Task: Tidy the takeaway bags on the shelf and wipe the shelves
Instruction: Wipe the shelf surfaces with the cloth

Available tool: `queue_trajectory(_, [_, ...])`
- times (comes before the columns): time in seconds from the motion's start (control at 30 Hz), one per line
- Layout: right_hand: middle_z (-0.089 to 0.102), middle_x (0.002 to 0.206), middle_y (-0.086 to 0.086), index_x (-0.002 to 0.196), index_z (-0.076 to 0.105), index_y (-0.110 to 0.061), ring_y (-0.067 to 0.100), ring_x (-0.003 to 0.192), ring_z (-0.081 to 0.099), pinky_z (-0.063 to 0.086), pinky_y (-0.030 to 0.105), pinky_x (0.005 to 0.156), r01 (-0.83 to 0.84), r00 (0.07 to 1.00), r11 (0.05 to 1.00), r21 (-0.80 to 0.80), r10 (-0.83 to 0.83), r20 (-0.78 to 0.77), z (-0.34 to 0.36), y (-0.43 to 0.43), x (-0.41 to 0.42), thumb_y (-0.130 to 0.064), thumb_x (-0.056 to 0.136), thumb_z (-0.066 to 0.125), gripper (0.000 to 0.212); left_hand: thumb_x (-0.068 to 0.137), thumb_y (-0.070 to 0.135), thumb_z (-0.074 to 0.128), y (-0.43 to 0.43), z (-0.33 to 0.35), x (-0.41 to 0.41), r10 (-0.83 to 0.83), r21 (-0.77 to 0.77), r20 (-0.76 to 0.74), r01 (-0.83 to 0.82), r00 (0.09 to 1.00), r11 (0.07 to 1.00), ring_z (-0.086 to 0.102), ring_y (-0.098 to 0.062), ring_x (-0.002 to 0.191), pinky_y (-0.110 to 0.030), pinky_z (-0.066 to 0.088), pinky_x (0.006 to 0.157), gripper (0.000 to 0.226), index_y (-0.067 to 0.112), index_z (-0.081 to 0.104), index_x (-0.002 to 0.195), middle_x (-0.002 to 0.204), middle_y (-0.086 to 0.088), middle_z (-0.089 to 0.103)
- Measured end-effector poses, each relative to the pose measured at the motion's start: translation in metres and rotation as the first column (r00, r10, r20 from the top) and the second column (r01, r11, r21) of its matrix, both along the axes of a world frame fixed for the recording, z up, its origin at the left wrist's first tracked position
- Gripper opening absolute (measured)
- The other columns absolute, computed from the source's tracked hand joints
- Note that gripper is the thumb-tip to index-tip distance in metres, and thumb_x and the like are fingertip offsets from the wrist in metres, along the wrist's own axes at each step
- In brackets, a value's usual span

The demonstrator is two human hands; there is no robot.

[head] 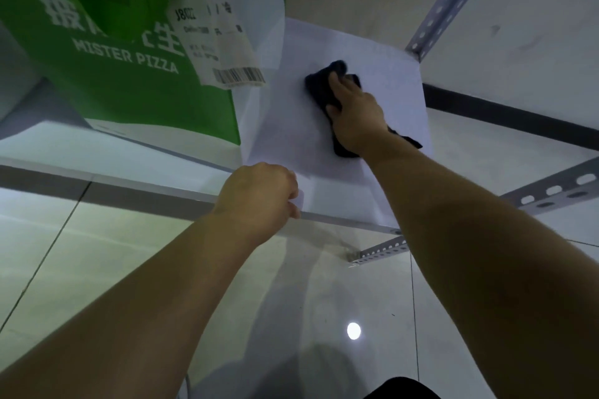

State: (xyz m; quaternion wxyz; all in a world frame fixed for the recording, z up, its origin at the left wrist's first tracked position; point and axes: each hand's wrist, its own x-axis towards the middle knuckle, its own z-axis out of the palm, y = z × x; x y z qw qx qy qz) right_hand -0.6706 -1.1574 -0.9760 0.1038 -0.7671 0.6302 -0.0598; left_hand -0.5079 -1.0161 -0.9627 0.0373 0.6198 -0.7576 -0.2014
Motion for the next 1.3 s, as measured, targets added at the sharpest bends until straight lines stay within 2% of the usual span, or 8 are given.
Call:
queue_trajectory(0.13, [0.033,0.151,0.005,0.147,0.026,-0.022,0.038,0.121,0.041,0.034,0.043,0.101,-0.182,0.980,0.974,-0.138,0.192,0.061,-0.012,0.051,-0.009,-0.024,0.097,0.044,0.053,0.084,0.033,0.063,0.001,-0.002,0.002,-0.019,0.028,-0.016,0.020,1.000,0.999,0.059,-0.020,0.103,-0.032,0.047,0.084,0.022,0.022,0.069,0.102,0.117,0.001,0.065])
queue_trajectory(0.33, [0.027,0.152,0.006,0.149,0.015,-0.024,0.039,0.123,0.037,0.032,0.044,0.098,0.289,0.957,0.957,-0.029,-0.289,0.001,-0.004,0.014,-0.048,-0.023,0.096,0.037,0.057,0.089,0.031,0.058,0.003,-0.005,-0.001,-0.036,0.022,0.010,0.036,0.999,0.999,0.056,-0.021,0.113,-0.032,0.045,0.089,0.026,0.017,0.064,0.109,0.124,-0.003,0.060])
queue_trajectory(0.4, [0.024,0.152,0.007,0.149,0.011,-0.025,0.039,0.123,0.036,0.032,0.046,0.098,0.346,0.938,0.938,0.019,-0.345,-0.036,-0.001,0.003,-0.030,-0.022,0.095,0.038,0.060,0.091,0.032,0.054,0.004,-0.006,-0.003,-0.041,0.009,0.054,0.040,0.998,0.999,0.057,-0.024,0.110,-0.031,0.046,0.085,0.030,0.017,0.059,0.117,0.125,-0.006,0.057])
queue_trajectory(0.57, [0.032,0.151,0.003,0.147,0.025,-0.025,0.037,0.118,0.043,0.036,0.041,0.096,-0.104,0.993,0.991,-0.079,0.108,0.038,-0.008,0.043,0.011,-0.023,0.095,0.042,0.054,0.093,0.033,0.049,0.004,-0.007,-0.005,-0.075,-0.004,0.155,0.077,0.985,0.997,0.058,-0.026,0.105,-0.032,0.045,0.081,0.036,0.015,0.052,0.124,0.128,-0.008,0.054])
queue_trajectory(0.63, [0.034,0.150,0.002,0.146,0.028,-0.025,0.036,0.119,0.042,0.034,0.040,0.097,-0.166,0.982,0.978,-0.123,0.176,0.073,-0.014,0.064,-0.002,-0.024,0.096,0.043,0.052,0.093,0.031,0.050,0.004,-0.008,-0.005,-0.075,0.017,0.149,0.073,0.986,0.997,0.057,-0.027,0.109,-0.034,0.046,0.085,0.038,0.014,0.051,0.127,0.131,-0.010,0.052])
queue_trajectory(0.83, [0.026,0.152,0.005,0.148,0.015,-0.025,0.037,0.120,0.038,0.032,0.045,0.097,0.373,0.928,0.927,-0.043,-0.373,0.017,-0.007,0.061,-0.038,-0.023,0.096,0.037,0.056,0.093,0.025,0.050,0.006,-0.011,-0.008,-0.038,0.028,0.132,0.034,0.991,0.999,0.057,-0.029,0.110,-0.035,0.045,0.085,0.038,0.011,0.048,0.128,0.131,-0.012,0.052])
queue_trajectory(1.03, [0.022,0.154,-0.002,0.147,0.016,-0.032,0.032,0.122,0.037,0.034,0.041,0.098,0.043,0.999,0.999,-0.015,-0.044,-0.023,-0.011,0.101,-0.023,-0.029,0.099,0.035,0.052,0.092,0.024,0.051,0.006,-0.011,-0.009,-0.046,-0.007,0.165,0.048,0.985,0.999,0.059,-0.029,0.099,-0.031,0.038,0.068,0.031,0.009,0.049,0.119,0.113,-0.011,0.055])
queue_trajectory(1.3, [0.020,0.153,0.003,0.148,0.006,-0.030,0.033,0.121,0.036,0.032,0.046,0.099,0.404,0.914,0.913,0.051,-0.403,-0.045,-0.003,0.107,-0.045,-0.024,0.097,0.035,0.059,0.091,0.014,0.050,0.009,-0.006,-0.009,-0.039,0.059,0.119,0.032,0.992,0.998,0.056,-0.030,0.106,-0.037,0.046,0.079,0.033,0.007,0.048,0.124,0.122,-0.013,0.052])
